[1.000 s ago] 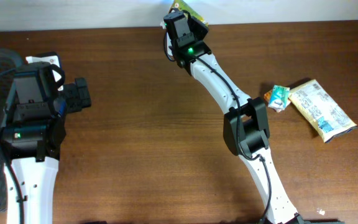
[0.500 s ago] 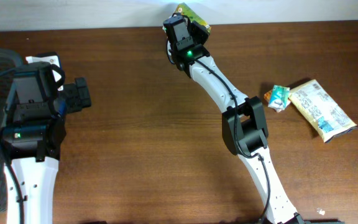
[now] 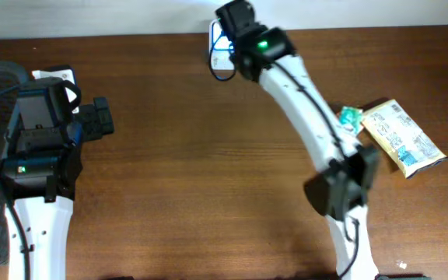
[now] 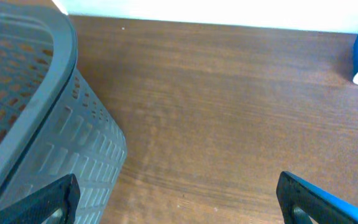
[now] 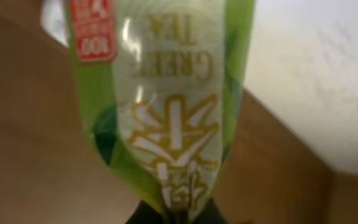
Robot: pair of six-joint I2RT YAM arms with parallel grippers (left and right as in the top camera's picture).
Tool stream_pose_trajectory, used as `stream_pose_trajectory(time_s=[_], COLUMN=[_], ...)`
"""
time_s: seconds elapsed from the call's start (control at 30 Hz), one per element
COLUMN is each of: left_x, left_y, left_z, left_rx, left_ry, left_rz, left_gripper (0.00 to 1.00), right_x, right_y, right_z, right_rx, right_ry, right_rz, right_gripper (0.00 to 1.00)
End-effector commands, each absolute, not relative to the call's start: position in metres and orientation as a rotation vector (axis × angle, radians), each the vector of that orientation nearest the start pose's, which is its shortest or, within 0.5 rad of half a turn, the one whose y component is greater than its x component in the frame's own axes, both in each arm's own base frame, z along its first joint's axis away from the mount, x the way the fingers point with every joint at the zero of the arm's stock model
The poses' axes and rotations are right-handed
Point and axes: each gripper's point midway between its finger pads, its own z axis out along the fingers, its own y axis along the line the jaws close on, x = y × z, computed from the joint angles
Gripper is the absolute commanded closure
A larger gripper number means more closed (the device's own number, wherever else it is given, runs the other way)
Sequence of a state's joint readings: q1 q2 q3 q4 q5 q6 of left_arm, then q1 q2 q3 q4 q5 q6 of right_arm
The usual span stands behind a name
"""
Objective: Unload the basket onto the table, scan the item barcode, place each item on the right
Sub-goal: 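Carry the green tea box right and release it near the other items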
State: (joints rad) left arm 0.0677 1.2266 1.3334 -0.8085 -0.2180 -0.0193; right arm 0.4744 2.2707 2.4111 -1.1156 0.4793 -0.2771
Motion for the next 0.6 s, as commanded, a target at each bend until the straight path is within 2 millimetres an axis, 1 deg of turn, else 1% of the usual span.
stream_pose_trajectory(time_s=[0.0,0.03,0.07,0.13,0.17,0.23,0.3,0.33,0.37,0.4,0.47,0.5,0.57], left_x=[0.349,0.349,0.349,0.349,0.349,0.349,0.349,0.349,0.349,0.349,0.349,0.349,0.349], left_y=[0.063,0.063,0.063,0.063,0.063,0.063,0.063,0.063,0.063,0.063,0.063,0.063,0.063], left_z=[0.299,0.299,0.299,0.299,0.299,0.299,0.299,0.299,0.299,0.299,0.299,0.299,0.299], left_rx=[-0.212,-0.212,-0.212,-0.212,-0.212,-0.212,-0.212,-0.212,-0.212,-0.212,-0.212,-0.212,-0.212], left_ry=[2.238,2.238,2.238,2.238,2.238,2.238,2.238,2.238,2.238,2.238,2.238,2.238,2.238], left_rz=[0.285,0.285,0.285,0.285,0.285,0.285,0.285,0.285,0.285,0.285,0.285,0.285,0.285], left_gripper=[0.01,0.01,0.01,0.01,0.01,0.01,0.01,0.01,0.01,0.01,0.01,0.01,0.01], right_x=[0.465,0.448,0.427,0.411,0.404,0.396,0.399,0.404,0.403,0.407,0.412,0.414,0.416], right_y=[0.166,0.150,0.126,0.103,0.090,0.066,0.045,0.032,0.023,0.016,-0.001,-0.018,-0.042], right_z=[0.257,0.247,0.230,0.209,0.187,0.147,0.102,0.072,0.053,0.033,0.019,0.014,0.014], right_rx=[-0.360,-0.318,-0.232,-0.187,-0.133,0.008,0.172,0.368,0.536,0.674,0.777,0.865,0.945], right_ry=[2.568,2.672,2.816,2.954,3.037,3.137,3.157,3.120,3.094,3.057,3.001,2.965,2.926], right_rz=[-0.133,-0.142,-0.168,-0.202,-0.217,-0.262,-0.273,-0.260,-0.236,-0.153,-0.127,-0.121,-0.116], right_gripper=[0.96,0.96,0.96,0.96,0.96,0.96,0.96,0.96,0.96,0.96,0.96,0.96,0.96])
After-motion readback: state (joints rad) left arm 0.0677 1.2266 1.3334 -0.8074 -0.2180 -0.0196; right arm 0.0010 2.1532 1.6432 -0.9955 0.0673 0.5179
